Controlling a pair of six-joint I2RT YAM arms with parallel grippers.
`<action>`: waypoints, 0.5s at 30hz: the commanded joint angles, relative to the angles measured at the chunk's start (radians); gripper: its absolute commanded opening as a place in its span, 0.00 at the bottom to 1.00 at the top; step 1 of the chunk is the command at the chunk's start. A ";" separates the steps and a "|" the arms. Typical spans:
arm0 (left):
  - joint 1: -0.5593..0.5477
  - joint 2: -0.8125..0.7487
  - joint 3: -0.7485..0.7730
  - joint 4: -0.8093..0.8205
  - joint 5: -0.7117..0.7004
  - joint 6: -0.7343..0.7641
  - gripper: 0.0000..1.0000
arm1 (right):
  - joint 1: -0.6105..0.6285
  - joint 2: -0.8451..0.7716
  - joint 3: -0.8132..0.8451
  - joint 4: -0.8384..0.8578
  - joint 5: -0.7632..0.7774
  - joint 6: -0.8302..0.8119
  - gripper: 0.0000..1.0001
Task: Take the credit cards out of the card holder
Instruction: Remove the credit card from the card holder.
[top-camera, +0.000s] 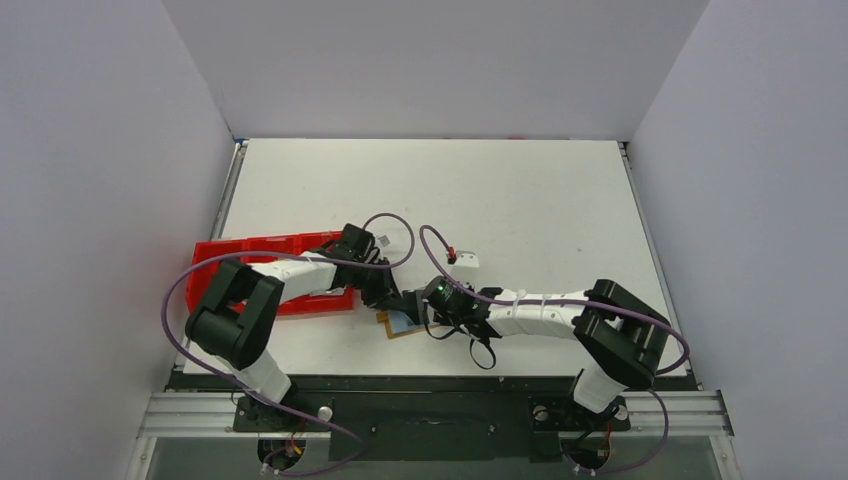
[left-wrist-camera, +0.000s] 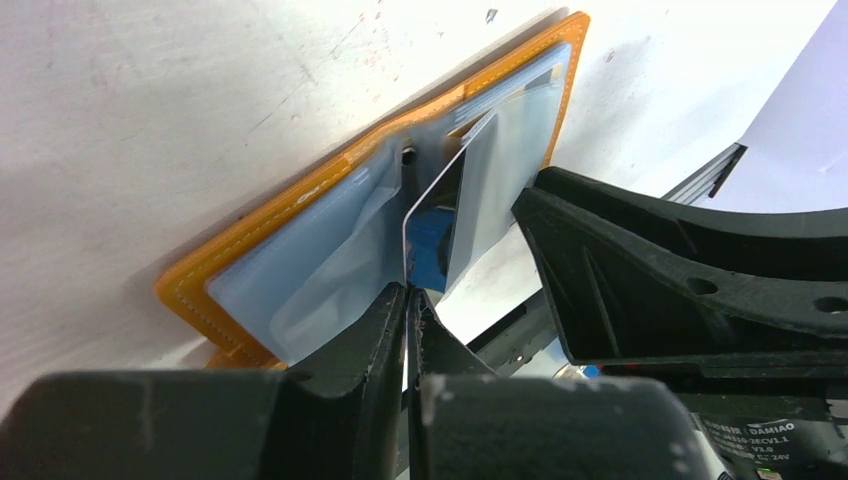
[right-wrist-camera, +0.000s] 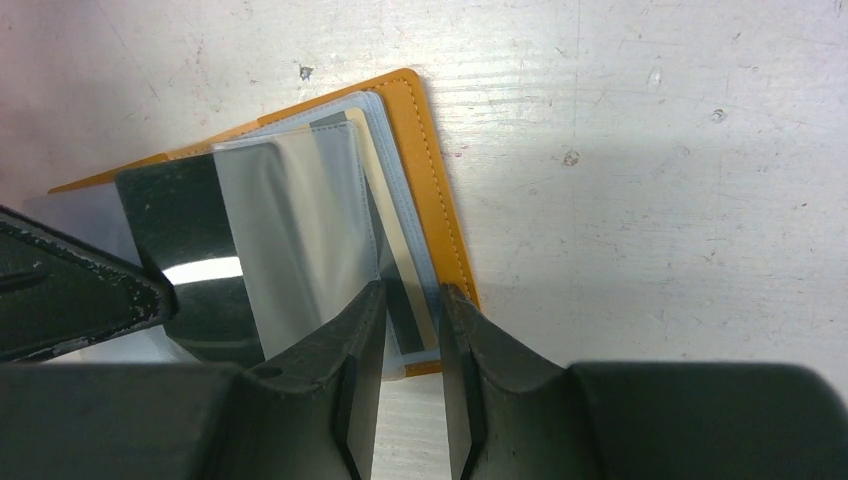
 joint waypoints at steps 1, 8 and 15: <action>-0.020 0.027 0.018 0.122 0.009 -0.061 0.00 | 0.000 0.062 -0.040 -0.134 -0.049 -0.011 0.22; -0.043 0.063 0.043 0.162 0.013 -0.116 0.00 | 0.002 0.067 -0.039 -0.133 -0.050 -0.014 0.22; -0.051 0.068 0.063 0.174 0.035 -0.156 0.00 | 0.003 0.076 -0.038 -0.127 -0.054 -0.014 0.22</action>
